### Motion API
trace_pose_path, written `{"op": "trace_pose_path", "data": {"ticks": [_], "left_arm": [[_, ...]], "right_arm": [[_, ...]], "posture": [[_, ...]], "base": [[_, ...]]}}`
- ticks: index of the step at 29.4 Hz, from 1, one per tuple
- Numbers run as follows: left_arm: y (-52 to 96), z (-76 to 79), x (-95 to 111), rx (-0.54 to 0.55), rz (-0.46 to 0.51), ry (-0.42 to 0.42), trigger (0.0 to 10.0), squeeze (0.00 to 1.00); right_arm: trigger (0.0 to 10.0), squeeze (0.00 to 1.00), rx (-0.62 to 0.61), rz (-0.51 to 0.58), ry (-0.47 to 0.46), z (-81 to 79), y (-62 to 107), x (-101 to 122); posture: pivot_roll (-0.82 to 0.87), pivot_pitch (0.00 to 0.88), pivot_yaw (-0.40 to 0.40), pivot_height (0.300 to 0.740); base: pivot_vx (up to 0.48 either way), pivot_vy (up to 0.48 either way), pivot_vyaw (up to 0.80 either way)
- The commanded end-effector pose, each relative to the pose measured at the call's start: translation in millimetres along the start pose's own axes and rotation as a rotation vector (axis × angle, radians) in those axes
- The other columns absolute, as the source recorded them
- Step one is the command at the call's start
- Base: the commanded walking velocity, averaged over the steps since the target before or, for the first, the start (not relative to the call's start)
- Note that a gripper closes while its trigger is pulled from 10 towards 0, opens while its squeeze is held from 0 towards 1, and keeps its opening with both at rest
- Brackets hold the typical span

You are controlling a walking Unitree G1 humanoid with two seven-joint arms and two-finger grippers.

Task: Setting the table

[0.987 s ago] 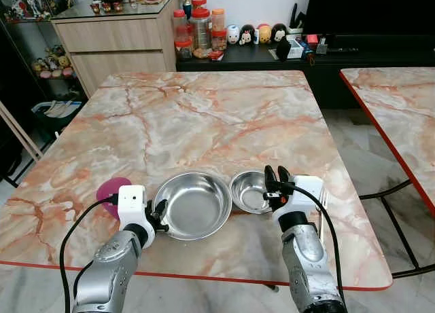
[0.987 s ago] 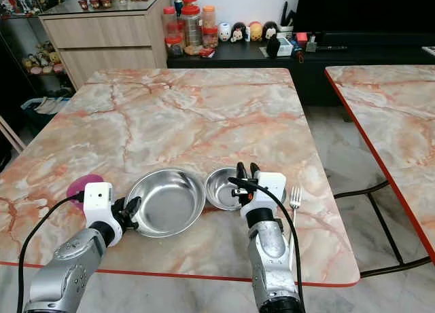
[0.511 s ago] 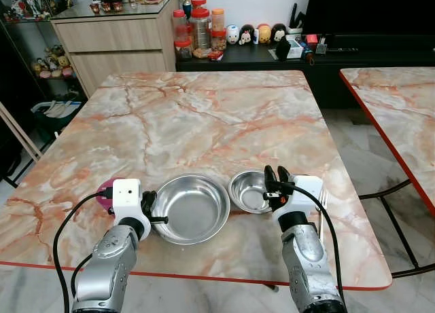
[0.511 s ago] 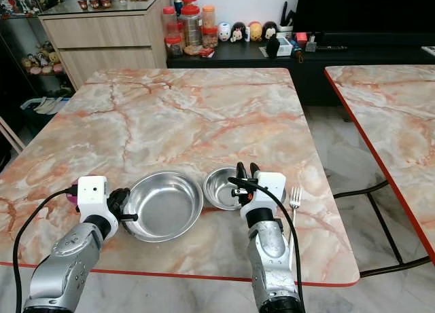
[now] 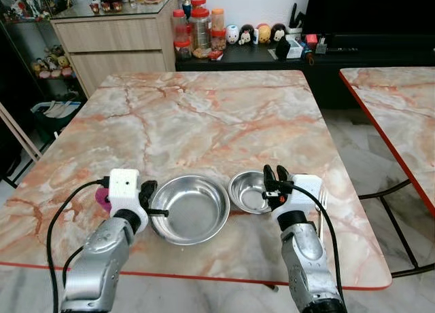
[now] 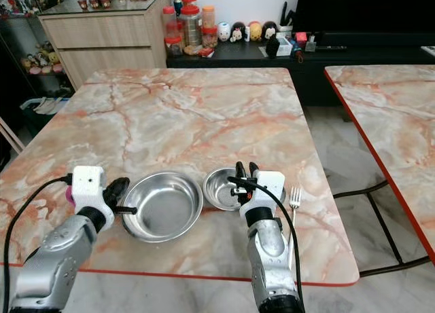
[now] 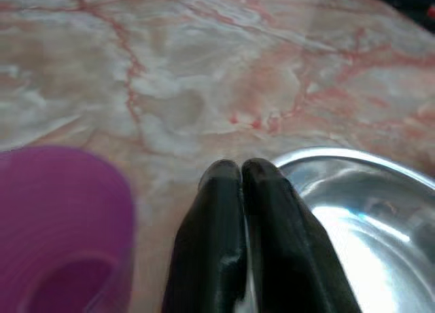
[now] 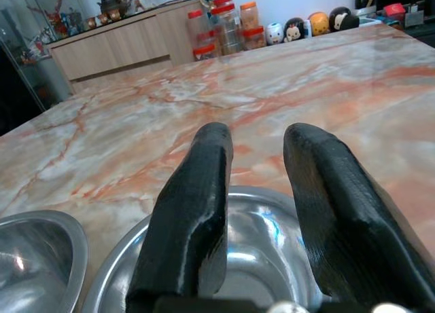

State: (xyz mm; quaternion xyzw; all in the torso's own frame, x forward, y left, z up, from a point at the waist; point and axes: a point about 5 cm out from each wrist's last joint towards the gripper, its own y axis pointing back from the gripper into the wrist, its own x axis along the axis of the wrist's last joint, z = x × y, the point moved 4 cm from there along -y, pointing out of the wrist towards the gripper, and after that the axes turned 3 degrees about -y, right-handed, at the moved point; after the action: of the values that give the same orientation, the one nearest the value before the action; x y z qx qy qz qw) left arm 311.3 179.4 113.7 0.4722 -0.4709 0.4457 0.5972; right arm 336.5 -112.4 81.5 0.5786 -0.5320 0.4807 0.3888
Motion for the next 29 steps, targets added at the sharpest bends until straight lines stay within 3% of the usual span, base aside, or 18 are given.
{"op": "trace_pose_path", "data": {"ticks": [1, 9, 14, 21, 29], "left_arm": [[7.9, -8.6, 4, -0.001, 0.007, 0.021, 10.0, 1.0], [18.5, -24.7, 2, 0.019, 0.024, 0.115, 10.0, 1.0], [22.9, -16.6, -3, -0.064, 0.011, 0.179, 10.0, 1.0], [22.9, 5.0, -10, -0.163, -0.024, 0.183, 10.0, 1.0], [22.3, -0.9, -16, -0.129, -0.043, 0.183, 10.0, 1.0]], "right_arm": [[10.0, 0.0, 0.017, -0.009, -0.003, -5.2, -2.6, -1], [10.0, 0.0, 0.023, -0.015, -0.006, -7.1, -3.0, -2], [10.0, 0.0, 0.022, -0.015, -0.006, -6.7, -2.5, -3], [10.0, 0.0, 0.019, -0.012, -0.004, -6.2, -1.2, -3], [10.0, 0.0, 0.022, -0.014, -0.004, -6.9, -1.7, -3]], "posture": [[0.05, 0.0, 0.029, 0.74], [0.05, 0.0, 0.028, 0.74], [0.05, 0.0, 0.029, 0.74], [0.04, 0.0, 0.034, 0.74], [0.04, 0.0, 0.035, 0.74]], "base": [[0.0, 0.0, 0.0], [0.0, 0.0, 0.0], [0.0, 0.0, 0.0], [0.0, 0.0, 0.0], [0.0, 0.0, 0.0]]}}
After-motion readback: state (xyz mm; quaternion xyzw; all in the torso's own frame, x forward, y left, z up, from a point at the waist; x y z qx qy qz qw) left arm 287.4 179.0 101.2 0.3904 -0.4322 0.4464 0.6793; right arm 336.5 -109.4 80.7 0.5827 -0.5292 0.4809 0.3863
